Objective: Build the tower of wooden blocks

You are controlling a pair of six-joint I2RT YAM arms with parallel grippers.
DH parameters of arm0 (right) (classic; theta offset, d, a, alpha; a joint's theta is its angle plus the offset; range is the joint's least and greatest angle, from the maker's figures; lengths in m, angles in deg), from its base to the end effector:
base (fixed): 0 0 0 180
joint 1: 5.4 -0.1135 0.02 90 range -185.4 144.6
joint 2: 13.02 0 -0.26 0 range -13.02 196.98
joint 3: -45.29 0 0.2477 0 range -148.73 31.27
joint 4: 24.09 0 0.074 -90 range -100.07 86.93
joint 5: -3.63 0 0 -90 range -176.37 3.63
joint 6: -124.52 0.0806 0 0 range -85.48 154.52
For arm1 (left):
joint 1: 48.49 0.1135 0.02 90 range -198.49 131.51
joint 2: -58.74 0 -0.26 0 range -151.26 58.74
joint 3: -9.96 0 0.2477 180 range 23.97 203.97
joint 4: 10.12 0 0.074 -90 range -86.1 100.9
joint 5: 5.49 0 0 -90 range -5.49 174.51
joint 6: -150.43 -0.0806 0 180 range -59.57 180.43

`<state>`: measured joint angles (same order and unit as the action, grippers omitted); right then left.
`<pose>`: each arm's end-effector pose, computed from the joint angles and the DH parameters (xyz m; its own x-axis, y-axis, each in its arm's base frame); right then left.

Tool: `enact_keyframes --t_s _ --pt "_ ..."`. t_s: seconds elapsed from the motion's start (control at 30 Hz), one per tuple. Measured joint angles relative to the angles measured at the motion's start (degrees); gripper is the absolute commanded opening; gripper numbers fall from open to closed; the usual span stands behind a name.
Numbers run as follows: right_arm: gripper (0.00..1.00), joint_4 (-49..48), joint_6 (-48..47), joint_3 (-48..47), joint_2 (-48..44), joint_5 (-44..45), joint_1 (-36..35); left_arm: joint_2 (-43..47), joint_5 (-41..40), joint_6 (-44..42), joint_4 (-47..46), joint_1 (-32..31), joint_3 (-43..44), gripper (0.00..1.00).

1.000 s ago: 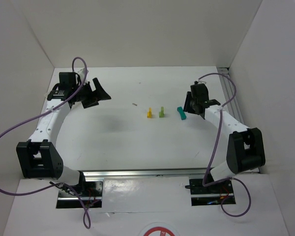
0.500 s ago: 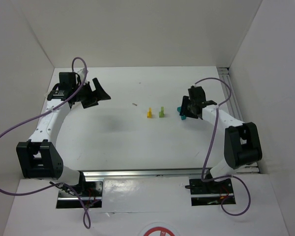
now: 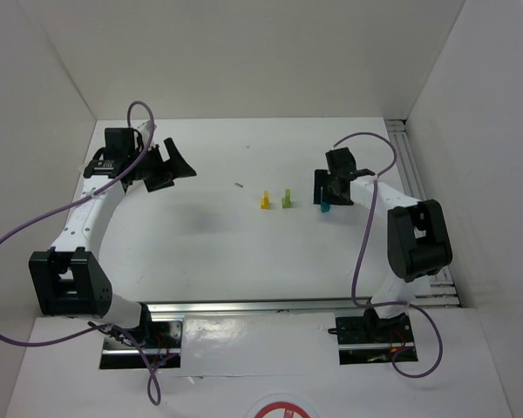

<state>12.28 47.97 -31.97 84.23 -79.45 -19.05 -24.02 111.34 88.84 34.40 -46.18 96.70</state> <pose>0.3627 0.0781 0.1585 -0.8262 0.0370 -0.5621 0.0234 0.9992 0.0313 0.3464 -0.0224 0.2938 -0.7172 -0.4538 -0.5289 -0.0392 0.7839 -0.6196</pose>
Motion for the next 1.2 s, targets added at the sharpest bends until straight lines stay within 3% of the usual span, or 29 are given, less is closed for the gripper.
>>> enact_keyframes --t_s 0.33,0.5,0.83,0.93,1.2 --pt "0.72 0.5 -2.6 0.0 6.3 0.4 -1.0 -0.1 0.0 0.0 0.0 -0.8 0.0 0.97" --pt "0.69 0.9 -2.1 -1.4 7.2 5.6 -0.6 -0.5 0.0 0.0 0.4 -1.1 0.0 0.97" --pt "0.69 0.8 1.7 -1.4 7.0 8.5 8.9 -0.6 0.0 0.0 0.9 -1.1 0.0 0.97" --pt "0.73 0.5 2.6 -1.3 5.5 5.7 8.7 -0.6 0.0 0.0 0.9 -1.1 0.0 0.97" --pt "0.96 -2.2 6.3 -1.2 -0.4 0.3 7.0 -0.6 0.0 0.0 0.9 -1.3 0.0 0.97"
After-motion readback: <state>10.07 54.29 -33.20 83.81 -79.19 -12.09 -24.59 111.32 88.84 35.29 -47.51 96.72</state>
